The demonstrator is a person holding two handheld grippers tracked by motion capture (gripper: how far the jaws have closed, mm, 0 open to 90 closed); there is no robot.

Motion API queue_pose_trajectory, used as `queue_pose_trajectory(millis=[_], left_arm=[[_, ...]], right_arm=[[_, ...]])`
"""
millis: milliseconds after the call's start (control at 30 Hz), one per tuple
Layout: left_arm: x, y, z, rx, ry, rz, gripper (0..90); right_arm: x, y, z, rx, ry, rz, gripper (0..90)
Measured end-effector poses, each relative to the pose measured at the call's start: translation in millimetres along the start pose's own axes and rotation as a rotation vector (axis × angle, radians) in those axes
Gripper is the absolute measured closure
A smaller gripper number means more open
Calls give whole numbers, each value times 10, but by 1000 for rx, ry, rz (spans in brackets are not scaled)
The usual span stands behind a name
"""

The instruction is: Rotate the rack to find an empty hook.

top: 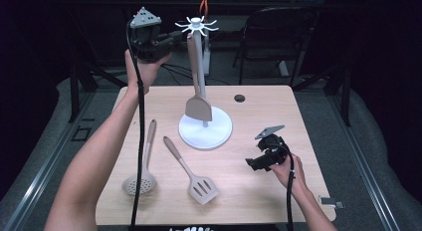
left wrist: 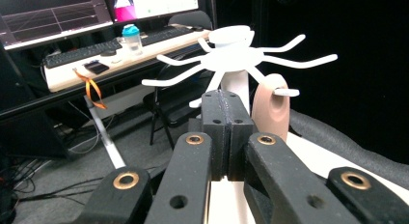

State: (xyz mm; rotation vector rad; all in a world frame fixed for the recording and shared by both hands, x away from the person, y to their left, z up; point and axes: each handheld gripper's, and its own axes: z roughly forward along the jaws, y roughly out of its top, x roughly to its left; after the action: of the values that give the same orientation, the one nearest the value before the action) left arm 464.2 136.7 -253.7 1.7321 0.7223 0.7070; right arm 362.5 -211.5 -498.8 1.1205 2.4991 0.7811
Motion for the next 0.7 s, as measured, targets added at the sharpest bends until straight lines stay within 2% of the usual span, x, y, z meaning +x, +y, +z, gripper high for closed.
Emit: queue_pose_trajectory(millis=[467, 700], left_arm=[[27, -12, 15, 0, 10, -9, 900], [22, -36, -58, -15, 12, -15, 878]], right_arm=[[4, 3, 2, 1, 1, 0, 88], [4, 2, 3, -1, 4, 1, 100]])
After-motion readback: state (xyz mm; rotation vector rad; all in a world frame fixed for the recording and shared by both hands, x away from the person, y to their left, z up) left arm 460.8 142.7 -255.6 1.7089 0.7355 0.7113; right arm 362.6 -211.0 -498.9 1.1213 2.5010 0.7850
